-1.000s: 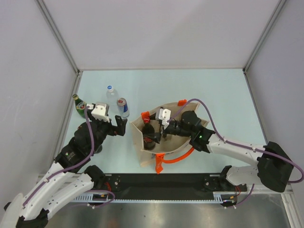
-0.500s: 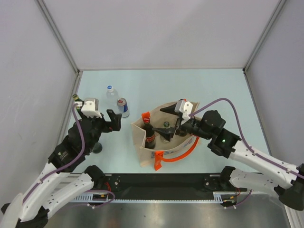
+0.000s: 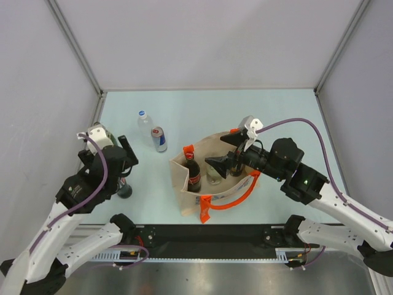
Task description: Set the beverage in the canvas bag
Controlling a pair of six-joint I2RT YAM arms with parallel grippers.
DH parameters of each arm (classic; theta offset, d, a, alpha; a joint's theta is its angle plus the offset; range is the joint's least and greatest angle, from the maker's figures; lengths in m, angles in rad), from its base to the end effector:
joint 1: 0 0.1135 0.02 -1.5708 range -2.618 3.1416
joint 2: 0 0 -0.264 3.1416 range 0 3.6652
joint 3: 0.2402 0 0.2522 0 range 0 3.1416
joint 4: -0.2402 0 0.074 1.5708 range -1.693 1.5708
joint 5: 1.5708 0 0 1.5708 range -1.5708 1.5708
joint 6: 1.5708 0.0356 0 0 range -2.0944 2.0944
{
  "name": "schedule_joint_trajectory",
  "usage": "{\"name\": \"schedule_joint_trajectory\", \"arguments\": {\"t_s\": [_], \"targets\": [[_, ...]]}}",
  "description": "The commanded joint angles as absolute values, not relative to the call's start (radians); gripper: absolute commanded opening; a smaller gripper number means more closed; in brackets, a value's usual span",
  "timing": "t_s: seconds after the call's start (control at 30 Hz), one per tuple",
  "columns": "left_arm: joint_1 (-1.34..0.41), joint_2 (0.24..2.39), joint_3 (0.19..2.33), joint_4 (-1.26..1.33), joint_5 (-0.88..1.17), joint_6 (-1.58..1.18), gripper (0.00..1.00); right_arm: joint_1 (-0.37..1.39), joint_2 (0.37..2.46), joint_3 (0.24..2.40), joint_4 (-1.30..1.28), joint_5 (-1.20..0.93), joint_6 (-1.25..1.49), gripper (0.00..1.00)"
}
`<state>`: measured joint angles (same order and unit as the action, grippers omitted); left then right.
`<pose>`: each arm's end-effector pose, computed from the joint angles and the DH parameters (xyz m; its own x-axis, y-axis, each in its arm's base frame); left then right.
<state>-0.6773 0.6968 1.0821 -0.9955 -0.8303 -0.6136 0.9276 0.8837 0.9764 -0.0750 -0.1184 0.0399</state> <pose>0.0962 -0.0436 0.3744 -0.3371 -0.2274 -0.9136 -0.2968 0.9466 -0.1261 0.1167 0.1627 0.4019 -0.0239 0.0341 -0.9991 -0.8651 0.5001 0.0378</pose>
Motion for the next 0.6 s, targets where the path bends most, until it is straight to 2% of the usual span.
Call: {"name": "schedule_joint_trajectory", "arguments": {"t_s": [0.0, 0.13, 0.57], "targets": [[-0.589, 0.71, 1.126, -1.161, -0.902, -0.722, 0.98, 0.93, 0.861, 0.97, -0.106, -0.091, 0.057, 1.0], [-0.509, 0.68, 1.065, -1.147, -0.881, -0.732, 0.98, 0.928, 0.857, 0.956, -0.107, -0.078, 0.04, 1.0], [-0.483, 0.661, 0.904, -1.062, -0.893, -0.769, 0.93, 0.93, 0.867, 0.953, -0.103, -0.126, 0.031, 1.0]]}}
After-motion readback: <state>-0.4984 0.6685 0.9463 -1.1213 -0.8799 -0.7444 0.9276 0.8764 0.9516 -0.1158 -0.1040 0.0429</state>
